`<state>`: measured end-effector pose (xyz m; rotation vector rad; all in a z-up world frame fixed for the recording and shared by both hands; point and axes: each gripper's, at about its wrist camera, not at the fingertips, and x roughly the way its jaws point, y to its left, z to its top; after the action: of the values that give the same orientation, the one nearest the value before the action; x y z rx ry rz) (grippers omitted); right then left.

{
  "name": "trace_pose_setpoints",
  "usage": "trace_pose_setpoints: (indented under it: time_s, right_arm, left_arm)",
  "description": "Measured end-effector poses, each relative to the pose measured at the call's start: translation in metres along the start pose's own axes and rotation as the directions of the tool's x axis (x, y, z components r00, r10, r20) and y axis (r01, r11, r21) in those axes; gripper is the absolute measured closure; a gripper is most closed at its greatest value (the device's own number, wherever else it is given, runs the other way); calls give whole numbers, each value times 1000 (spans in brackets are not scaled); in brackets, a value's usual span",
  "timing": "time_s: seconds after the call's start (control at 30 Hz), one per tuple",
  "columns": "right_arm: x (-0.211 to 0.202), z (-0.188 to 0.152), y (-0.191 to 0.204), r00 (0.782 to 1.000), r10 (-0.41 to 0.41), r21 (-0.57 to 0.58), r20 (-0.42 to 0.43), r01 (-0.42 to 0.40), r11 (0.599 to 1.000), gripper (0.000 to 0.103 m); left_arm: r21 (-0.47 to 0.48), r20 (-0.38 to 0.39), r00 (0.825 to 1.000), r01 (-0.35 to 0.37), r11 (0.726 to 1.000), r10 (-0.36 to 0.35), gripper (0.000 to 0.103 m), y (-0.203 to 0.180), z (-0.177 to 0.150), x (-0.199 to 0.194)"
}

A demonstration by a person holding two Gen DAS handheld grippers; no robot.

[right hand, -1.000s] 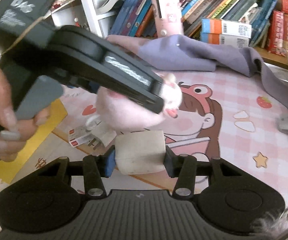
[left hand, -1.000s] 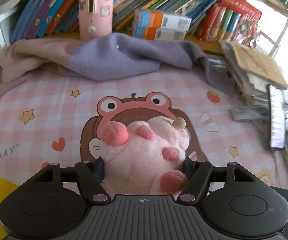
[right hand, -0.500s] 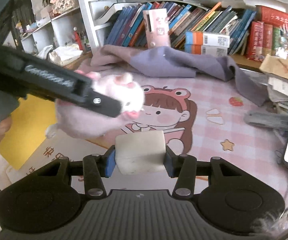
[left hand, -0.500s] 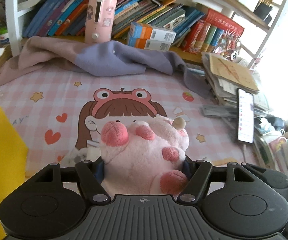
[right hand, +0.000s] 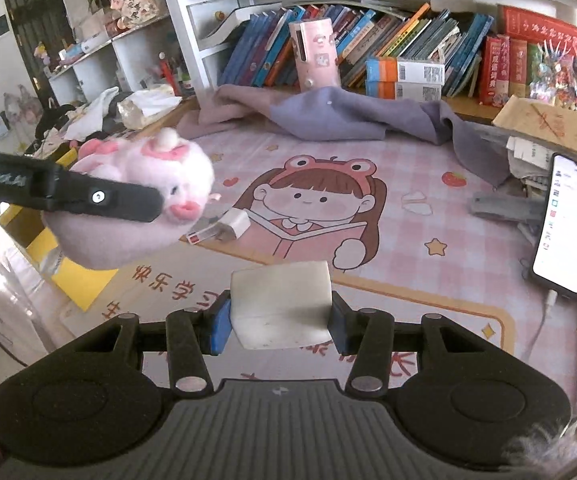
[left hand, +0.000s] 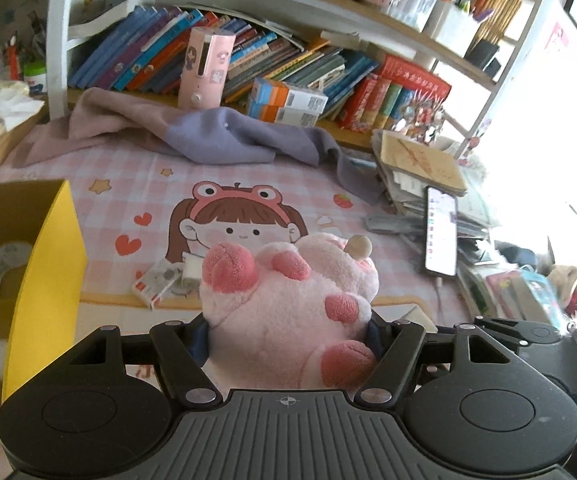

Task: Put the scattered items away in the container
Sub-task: 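Carry the plush pig and white block to the yellow box and lower them in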

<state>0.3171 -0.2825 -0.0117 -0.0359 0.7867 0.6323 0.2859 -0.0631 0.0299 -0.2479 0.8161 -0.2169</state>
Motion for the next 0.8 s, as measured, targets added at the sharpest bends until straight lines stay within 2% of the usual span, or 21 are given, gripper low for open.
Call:
trace_pose_setpoints:
  time_s: [0.37,0.8]
  right_arm:
    - [-41,-11,52,996,-84,9,39,83,996,58]
    - [-60,-48,154,987,-156,-2,21,156,988,58]
  left_arm:
    - [52,33,994,102,993,-103,33,12,-42,-48]
    - [59,44,987,152,987,-154,33,67,-94,-112]
